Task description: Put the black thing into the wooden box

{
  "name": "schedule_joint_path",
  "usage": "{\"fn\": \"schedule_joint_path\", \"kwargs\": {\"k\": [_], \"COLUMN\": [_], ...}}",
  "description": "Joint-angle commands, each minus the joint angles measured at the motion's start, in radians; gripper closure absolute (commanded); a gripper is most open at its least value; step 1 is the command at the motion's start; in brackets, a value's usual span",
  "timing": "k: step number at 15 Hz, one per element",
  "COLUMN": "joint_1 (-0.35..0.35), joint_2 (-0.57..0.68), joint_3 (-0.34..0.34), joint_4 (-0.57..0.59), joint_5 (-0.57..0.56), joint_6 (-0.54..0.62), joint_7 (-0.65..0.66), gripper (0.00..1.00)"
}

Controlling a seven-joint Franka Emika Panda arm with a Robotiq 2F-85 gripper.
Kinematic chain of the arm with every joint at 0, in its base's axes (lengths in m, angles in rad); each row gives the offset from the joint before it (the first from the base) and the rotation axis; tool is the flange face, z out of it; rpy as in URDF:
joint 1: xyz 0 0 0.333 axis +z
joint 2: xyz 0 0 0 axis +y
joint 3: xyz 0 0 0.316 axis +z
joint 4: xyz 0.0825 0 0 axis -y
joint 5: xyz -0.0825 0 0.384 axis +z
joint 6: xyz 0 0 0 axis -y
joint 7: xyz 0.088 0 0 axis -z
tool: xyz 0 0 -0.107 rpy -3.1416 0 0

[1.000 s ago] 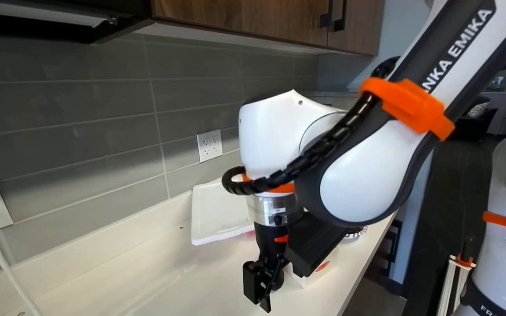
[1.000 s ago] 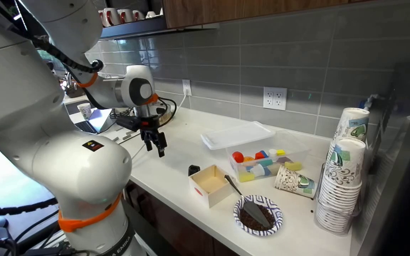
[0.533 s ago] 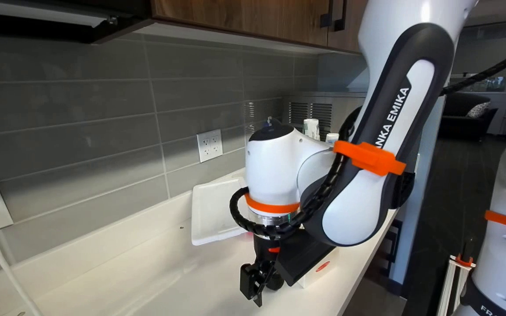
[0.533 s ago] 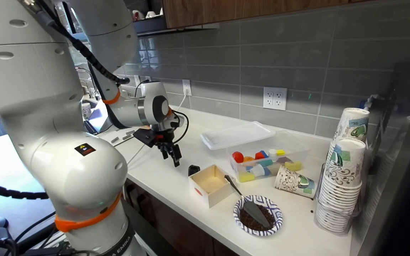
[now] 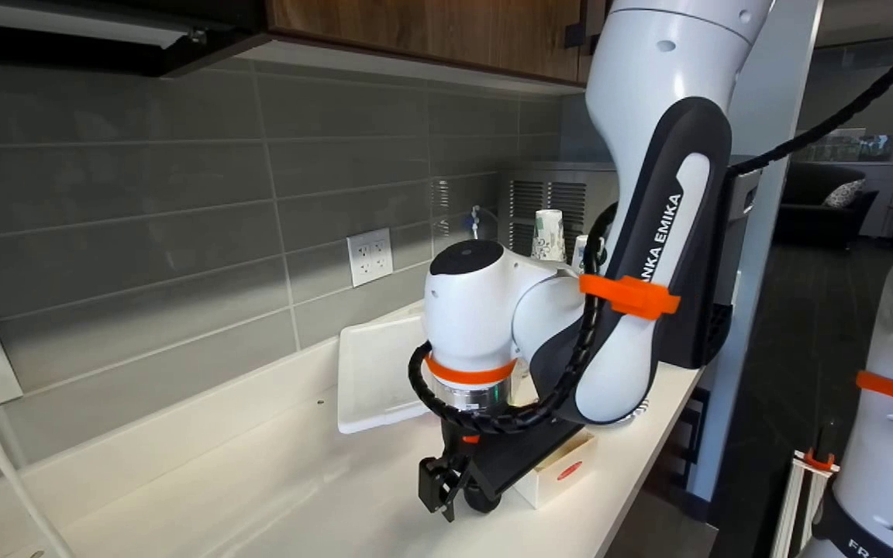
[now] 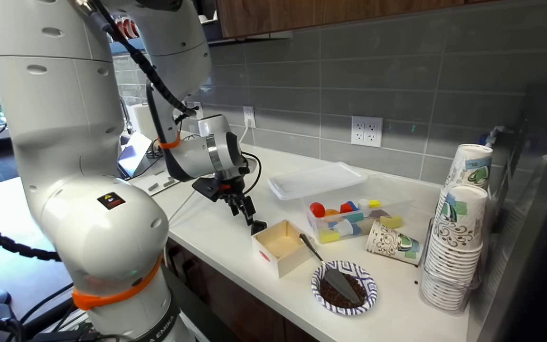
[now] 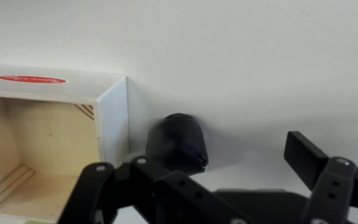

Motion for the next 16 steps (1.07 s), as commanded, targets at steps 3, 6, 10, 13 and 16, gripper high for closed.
{"fn": "schedule_joint_path", "kwargs": {"k": [3, 6, 10, 13, 16], "joint_1": [0.046, 0.073, 0.105, 0.124, 0.135], "joint_2": [0.113, 0.161, 0.198, 0.206, 0.209], "joint_3": [-0.076, -0.111, -0.145, -0.167, -0.181], "joint_4": [0.086, 0.122, 0.155, 0.163, 0.162], "joint_5": [-0.238, -0.323, -0.394, -0.436, -0.458], "joint_6": [0.007, -0.001, -0.011, -0.020, -0.023], "joint_7": [0.231, 0.318, 0.399, 0.443, 0.469], "gripper": [0.00, 0.00, 0.27, 0.51, 0.73]}}
